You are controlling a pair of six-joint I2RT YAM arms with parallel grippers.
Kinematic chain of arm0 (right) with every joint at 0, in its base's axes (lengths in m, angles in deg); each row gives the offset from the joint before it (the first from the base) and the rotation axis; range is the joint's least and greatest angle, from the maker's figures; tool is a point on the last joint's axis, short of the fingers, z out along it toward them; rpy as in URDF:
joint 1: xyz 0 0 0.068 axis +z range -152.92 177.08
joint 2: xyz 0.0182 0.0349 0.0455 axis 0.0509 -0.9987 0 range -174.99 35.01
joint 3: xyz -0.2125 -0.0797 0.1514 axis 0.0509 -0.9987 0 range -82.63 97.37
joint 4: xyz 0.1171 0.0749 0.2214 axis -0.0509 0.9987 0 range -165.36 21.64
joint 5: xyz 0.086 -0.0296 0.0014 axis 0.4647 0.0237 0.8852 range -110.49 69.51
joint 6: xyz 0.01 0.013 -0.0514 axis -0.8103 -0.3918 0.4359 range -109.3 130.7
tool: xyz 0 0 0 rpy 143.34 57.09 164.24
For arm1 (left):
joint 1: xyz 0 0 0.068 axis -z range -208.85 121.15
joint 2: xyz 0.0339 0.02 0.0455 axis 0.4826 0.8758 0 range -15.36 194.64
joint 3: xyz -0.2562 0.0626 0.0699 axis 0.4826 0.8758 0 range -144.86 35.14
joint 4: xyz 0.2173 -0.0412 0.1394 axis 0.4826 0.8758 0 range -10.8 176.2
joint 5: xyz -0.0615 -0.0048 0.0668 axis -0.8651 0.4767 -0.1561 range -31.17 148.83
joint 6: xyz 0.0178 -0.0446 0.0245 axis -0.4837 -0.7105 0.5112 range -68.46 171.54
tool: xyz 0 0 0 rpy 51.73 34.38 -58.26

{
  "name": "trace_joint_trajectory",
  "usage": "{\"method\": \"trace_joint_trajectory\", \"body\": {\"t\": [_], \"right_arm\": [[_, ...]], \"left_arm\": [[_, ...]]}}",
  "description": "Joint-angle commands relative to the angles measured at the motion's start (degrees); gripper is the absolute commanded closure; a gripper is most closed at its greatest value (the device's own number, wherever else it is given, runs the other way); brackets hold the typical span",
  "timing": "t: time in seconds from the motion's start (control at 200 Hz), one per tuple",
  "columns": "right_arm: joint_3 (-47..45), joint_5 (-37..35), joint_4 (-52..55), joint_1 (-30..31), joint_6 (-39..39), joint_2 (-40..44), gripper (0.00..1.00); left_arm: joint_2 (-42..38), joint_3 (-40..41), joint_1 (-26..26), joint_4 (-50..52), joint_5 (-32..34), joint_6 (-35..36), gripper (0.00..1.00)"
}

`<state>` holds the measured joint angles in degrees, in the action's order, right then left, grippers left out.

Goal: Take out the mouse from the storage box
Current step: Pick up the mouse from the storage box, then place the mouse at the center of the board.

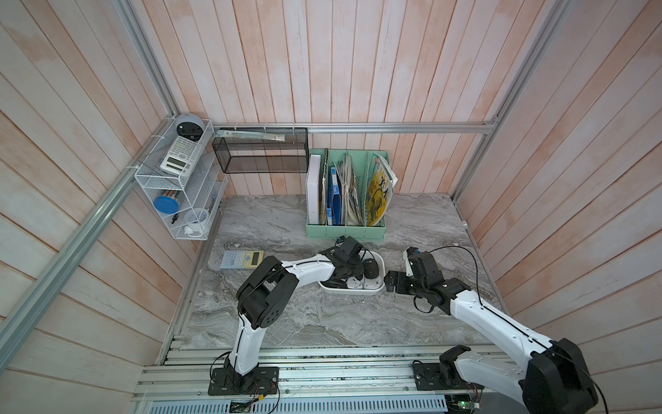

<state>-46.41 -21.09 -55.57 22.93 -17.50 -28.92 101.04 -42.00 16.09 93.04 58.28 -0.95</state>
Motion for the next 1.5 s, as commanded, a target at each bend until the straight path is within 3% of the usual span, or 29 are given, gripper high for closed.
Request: {"method": "trace_joint_trajectory", "body": {"t": [0.0,0.51,0.63,0.75,0.905,1.185,1.495], "right_arm": [[-0.3,-1.33,1.13,0.26,0.78,0.84,0.03],[0.25,-1.25,1.48,0.26,0.87,0.46,0.03],[0.15,-1.16,1.4,0.29,0.7,0.4,0.02],[0.0,-1.25,1.45,0.33,0.7,0.4,0.03],[-0.02,-1.55,1.42,0.34,0.67,0.52,0.02],[-0.42,-2.01,1.68,0.32,1.04,1.19,0.02],[-0.72,-2.56,1.56,0.26,1.55,1.35,0.02]], "left_arm": [[-5.43,0.49,0.47,4.92,7.12,3.68,0.76],[-25.24,7.4,1.99,18.9,27.91,12.96,0.77],[-27.77,8.03,0.23,24.22,33.27,13.6,0.77],[-29.9,9.89,-3.9,26.98,34.67,13.12,0.77],[-29.28,10.93,-7.71,31.7,39.4,12.2,0.77],[-25.03,11.15,-13.81,36.24,42.42,12.06,0.77],[-18.71,10.46,-14.68,36.79,44.19,13.16,0.77]]}}
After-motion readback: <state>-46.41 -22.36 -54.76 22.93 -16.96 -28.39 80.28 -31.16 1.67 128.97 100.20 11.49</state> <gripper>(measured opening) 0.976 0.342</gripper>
